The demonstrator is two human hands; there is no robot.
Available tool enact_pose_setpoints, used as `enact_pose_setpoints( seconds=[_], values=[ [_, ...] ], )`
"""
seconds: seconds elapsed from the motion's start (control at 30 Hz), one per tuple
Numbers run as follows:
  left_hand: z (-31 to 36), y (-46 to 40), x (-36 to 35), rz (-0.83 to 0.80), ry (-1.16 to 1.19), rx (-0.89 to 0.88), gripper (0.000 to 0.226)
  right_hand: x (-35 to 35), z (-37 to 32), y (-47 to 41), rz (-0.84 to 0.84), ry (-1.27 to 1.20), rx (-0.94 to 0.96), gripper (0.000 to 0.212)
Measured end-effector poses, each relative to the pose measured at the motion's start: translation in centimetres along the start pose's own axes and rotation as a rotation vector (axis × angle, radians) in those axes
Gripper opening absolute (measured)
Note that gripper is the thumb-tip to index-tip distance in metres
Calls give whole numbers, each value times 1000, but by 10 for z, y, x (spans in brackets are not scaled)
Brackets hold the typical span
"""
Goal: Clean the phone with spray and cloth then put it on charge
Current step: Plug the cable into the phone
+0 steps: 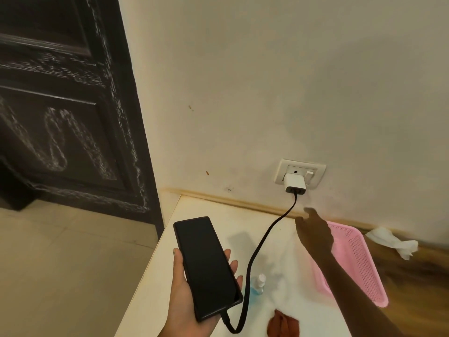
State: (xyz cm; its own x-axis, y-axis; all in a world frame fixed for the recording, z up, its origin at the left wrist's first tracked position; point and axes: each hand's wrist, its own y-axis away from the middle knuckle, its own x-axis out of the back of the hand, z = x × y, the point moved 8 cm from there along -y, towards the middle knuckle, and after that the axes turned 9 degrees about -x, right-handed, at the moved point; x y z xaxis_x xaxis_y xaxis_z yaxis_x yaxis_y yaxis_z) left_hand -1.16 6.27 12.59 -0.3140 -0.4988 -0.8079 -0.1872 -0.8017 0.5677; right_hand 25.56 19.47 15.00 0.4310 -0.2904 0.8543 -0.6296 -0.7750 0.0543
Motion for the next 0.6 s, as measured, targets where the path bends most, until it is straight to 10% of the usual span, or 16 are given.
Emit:
enact_pose_setpoints(
  seconds=[0.17, 0.4, 0.6],
  values=[
    [-6, 25, -10, -62, -34, -7, 74, -3, 12, 78, -359, -652, -157, 25],
    [-7, 39, -21, -122, -124, -61, 75, -12, -9, 179, -830, -783, -422, 52],
    [-2, 44, -27, -207, -146, -97, 80, 13, -17, 202, -861, -980, -440, 32]
  ],
)
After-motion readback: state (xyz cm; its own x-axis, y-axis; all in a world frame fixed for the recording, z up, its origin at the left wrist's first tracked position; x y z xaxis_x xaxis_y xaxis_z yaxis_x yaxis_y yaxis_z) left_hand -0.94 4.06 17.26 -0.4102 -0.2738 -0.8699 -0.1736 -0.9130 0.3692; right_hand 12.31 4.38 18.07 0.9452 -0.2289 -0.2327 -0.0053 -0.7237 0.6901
